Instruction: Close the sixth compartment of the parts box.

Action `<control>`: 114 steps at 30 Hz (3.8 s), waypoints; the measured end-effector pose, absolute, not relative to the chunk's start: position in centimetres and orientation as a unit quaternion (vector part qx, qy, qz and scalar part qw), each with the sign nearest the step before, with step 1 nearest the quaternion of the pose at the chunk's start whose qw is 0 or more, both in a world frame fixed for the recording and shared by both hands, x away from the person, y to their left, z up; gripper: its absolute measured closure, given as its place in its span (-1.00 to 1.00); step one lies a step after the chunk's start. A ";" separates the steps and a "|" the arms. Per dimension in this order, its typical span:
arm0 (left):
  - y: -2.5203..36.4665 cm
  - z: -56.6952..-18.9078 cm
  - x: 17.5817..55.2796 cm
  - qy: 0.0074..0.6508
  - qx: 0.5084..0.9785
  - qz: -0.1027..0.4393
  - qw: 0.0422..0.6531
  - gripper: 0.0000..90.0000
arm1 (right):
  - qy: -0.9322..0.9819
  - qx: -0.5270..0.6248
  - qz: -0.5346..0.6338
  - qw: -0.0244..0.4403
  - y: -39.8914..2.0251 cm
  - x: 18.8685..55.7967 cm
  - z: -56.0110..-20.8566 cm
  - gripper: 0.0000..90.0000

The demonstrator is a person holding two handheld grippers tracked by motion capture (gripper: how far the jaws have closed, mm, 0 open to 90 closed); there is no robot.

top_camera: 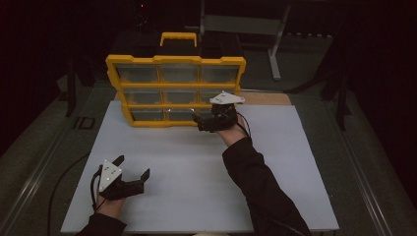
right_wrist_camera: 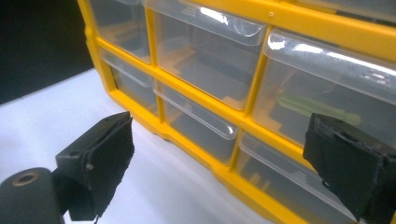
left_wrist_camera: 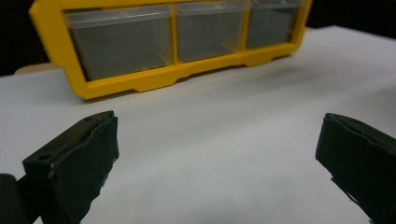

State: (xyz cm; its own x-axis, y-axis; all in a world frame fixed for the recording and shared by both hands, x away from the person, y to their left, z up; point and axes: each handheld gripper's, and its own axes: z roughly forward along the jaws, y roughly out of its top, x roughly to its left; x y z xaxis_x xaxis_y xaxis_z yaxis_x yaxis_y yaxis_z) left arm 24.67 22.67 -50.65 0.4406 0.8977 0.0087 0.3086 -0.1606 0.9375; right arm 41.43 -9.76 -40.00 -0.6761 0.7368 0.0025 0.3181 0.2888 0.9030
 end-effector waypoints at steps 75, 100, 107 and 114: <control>22.7 -50.8 24.5 0.423 0.695 0.308 0.494 -0.99 | 0.799 0.223 0.533 0.165 -23.4 30.3 -44.0 -0.81; 22.6 -50.8 24.5 0.422 0.697 0.306 0.492 -0.99 | 0.791 0.296 0.508 0.170 -29.3 28.5 -48.0 -0.81; 22.6 -50.9 24.5 0.421 0.699 0.305 0.490 -0.99 | 0.801 0.317 0.480 0.169 -29.8 28.5 -48.7 -0.81; 22.6 -51.0 24.6 0.422 0.700 0.302 0.490 -0.99 | 0.805 0.333 0.460 0.170 -30.0 28.8 -49.2 -0.81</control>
State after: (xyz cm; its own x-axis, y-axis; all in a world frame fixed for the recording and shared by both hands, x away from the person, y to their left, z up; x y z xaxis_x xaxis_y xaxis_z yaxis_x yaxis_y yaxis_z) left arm 24.61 22.58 -50.99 0.4609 0.8874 0.0089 0.2948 -0.1625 0.9417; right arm 28.76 -30.00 -49.20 -0.7196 0.6936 0.0325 0.3798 0.3539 0.8547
